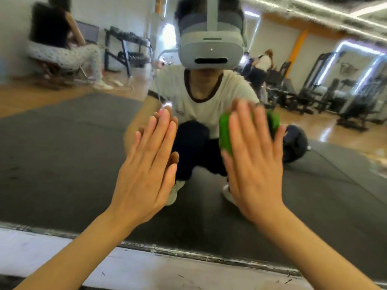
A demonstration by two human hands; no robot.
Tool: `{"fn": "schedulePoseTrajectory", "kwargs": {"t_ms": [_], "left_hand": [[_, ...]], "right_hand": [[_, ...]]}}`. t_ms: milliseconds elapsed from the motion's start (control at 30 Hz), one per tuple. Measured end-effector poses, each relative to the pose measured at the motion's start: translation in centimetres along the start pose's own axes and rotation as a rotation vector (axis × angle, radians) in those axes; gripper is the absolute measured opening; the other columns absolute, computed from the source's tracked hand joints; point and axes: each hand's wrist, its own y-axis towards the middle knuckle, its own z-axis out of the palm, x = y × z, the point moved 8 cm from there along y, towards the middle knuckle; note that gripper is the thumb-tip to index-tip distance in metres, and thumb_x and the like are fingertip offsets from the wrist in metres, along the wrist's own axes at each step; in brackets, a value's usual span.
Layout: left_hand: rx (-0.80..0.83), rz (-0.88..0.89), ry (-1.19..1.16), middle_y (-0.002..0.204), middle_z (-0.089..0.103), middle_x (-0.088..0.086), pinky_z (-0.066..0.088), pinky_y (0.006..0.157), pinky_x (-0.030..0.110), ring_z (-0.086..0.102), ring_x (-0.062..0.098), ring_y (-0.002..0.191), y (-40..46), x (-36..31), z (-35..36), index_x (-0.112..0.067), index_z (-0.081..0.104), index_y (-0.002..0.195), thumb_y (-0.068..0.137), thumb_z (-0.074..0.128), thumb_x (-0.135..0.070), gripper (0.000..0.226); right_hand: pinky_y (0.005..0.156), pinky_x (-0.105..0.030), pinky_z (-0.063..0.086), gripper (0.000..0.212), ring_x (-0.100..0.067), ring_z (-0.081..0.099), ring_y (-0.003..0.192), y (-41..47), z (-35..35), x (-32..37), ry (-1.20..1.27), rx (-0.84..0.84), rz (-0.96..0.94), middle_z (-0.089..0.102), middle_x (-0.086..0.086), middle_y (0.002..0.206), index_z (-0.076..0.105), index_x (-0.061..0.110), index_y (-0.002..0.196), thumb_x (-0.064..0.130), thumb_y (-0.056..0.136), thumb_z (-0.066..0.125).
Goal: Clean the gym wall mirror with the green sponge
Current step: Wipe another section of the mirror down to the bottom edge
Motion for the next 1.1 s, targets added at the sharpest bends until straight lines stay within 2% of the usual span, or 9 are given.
{"fn": "schedulePoseTrajectory", "kwargs": {"t_ms": [100,267,333,567,733,800,867,1000,1100], "left_hand": [[-0.005,-0.037,0.026,0.169,-0.013,-0.006,-0.006,0.126,0.033,-0.008,0.017,0.156,-0.7,2.5,-1.6,-0.006,0.006,0.161,0.105,0.031,-0.024,0.064],[-0.041,-0.145,0.090,0.168,-0.012,-0.004,-0.007,0.126,0.032,-0.010,0.016,0.156,-1.9,7.1,-3.9,-0.012,-0.002,0.162,0.104,0.033,-0.026,0.069],[-0.029,-0.145,0.106,0.168,-0.016,-0.005,-0.007,0.126,0.033,-0.010,0.017,0.156,-2.4,7.7,-3.8,-0.015,-0.006,0.162,0.104,0.033,-0.028,0.071],[-0.053,-0.143,0.106,0.168,-0.019,-0.008,-0.007,0.126,0.032,-0.012,0.015,0.156,-2.6,8.3,-3.1,-0.006,0.006,0.159,0.109,0.022,-0.037,0.061],[-0.068,-0.122,0.131,0.168,-0.018,-0.005,-0.007,0.126,0.032,-0.011,0.016,0.156,-2.7,8.2,-3.1,-0.008,0.000,0.162,0.109,0.019,-0.037,0.063],[-0.075,-0.110,0.137,0.168,-0.018,-0.003,-0.007,0.126,0.032,-0.010,0.017,0.156,-2.7,8.1,-3.1,-0.011,-0.006,0.161,0.109,0.019,-0.035,0.063],[-0.093,-0.102,0.136,0.168,-0.018,-0.003,-0.007,0.126,0.032,-0.010,0.017,0.156,-2.6,8.0,-3.2,-0.011,-0.006,0.161,0.109,0.020,-0.034,0.063],[-0.109,-0.110,0.131,0.168,-0.017,-0.004,-0.006,0.126,0.031,-0.010,0.016,0.156,-2.5,8.1,-3.3,-0.012,-0.006,0.161,0.104,0.032,-0.028,0.071],[-0.102,-0.103,0.086,0.168,-0.016,-0.005,-0.005,0.126,0.031,-0.008,0.015,0.156,-2.5,7.9,-3.5,-0.011,-0.003,0.161,0.102,0.034,-0.025,0.071]], "right_hand": [[0.124,-0.050,-0.002,0.061,-0.022,0.006,0.151,2.7,-0.3,0.1,0.049,-0.132,0.179,0.025,-0.017,0.162,0.019,0.003,0.156,0.013,0.104,0.049],[0.125,-0.047,0.001,0.074,-0.023,0.003,0.156,-7.8,3.7,5.3,-0.100,0.166,-0.183,0.000,-0.005,0.170,0.008,0.009,0.161,0.014,0.098,0.047],[0.126,-0.046,0.000,0.073,-0.022,0.003,0.156,-7.4,3.5,5.4,-0.115,0.170,-0.249,0.000,-0.004,0.170,0.009,0.009,0.161,0.015,0.098,0.046],[0.124,-0.050,0.001,0.058,-0.031,0.015,0.152,5.6,1.0,4.3,0.028,-0.127,0.091,0.028,-0.015,0.161,0.023,0.002,0.155,0.015,0.104,0.049],[0.125,-0.045,-0.003,0.078,-0.022,0.003,0.156,-5.3,5.1,9.7,-0.142,0.172,-0.321,0.002,-0.006,0.170,0.012,0.010,0.161,0.023,0.095,0.052],[0.126,-0.043,-0.004,0.076,-0.020,0.001,0.156,-5.1,4.9,9.7,-0.170,0.186,-0.417,-0.001,-0.004,0.170,0.011,0.011,0.161,0.023,0.095,0.048],[0.125,-0.043,-0.005,0.070,-0.020,0.000,0.156,-0.3,3.4,8.9,-0.134,0.092,-0.355,0.004,-0.005,0.169,0.014,0.010,0.160,0.018,0.099,0.047],[0.122,-0.048,-0.001,0.054,-0.031,0.015,0.152,9.7,1.3,6.3,0.017,-0.129,0.026,0.029,-0.020,0.160,0.026,0.001,0.154,0.015,0.106,0.047],[0.124,-0.049,-0.002,0.062,-0.029,0.010,0.153,7.3,2.7,9.1,-0.042,-0.077,-0.034,0.026,-0.018,0.162,0.022,0.004,0.157,0.016,0.104,0.051]]}}
